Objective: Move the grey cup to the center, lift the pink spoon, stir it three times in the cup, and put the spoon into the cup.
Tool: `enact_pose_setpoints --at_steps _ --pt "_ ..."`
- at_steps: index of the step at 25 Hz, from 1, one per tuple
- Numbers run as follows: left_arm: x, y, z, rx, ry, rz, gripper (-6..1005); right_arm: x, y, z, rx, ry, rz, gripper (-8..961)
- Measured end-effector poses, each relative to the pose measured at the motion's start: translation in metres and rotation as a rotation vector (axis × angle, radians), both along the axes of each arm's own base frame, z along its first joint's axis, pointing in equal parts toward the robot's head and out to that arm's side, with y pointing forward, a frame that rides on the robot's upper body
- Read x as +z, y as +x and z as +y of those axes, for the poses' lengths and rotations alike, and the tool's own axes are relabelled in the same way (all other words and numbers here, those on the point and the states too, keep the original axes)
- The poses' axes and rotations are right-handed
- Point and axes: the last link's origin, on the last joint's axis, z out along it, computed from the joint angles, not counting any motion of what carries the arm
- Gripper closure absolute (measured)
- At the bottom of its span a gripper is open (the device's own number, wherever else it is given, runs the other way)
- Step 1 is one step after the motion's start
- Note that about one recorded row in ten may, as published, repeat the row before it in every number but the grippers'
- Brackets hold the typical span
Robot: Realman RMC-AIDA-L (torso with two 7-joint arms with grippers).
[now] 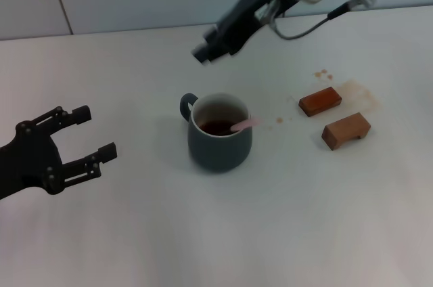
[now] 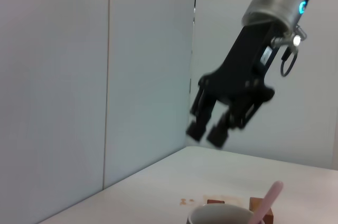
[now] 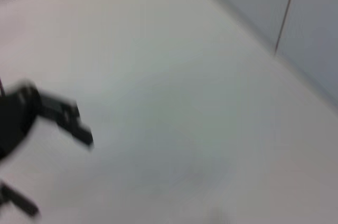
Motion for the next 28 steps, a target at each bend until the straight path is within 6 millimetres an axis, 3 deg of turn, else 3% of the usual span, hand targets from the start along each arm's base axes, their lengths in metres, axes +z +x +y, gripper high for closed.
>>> enact_pose_setpoints --at_steps 2,8,12,16,23,28 --pt "0.0 0.0 0.0 0.0 -0.001 -0.001 170 0.012 0.013 -0.008 0.029 0.035 0.125 586" --pt "0.001 0.001 0.001 -0.003 -0.001 -0.002 170 0.038 0.099 -0.032 -0.007 0.137 0.427 574" --pt "0.002 0.008 0.006 -0.013 -0.029 -0.012 170 0.049 0.156 -0.051 0.041 0.255 0.499 520" --pt "0.008 0.016 0.016 -0.011 -0.091 -0.005 170 0.055 0.191 -0.068 0.076 0.236 0.5 381" --pt "0.019 0.036 0.042 0.06 -0.284 0.042 170 0.07 0.21 -0.071 0.069 0.113 0.476 127" --pt "0.027 0.05 0.056 0.07 -0.339 0.093 170 0.071 0.206 -0.064 0.088 0.039 0.39 121"
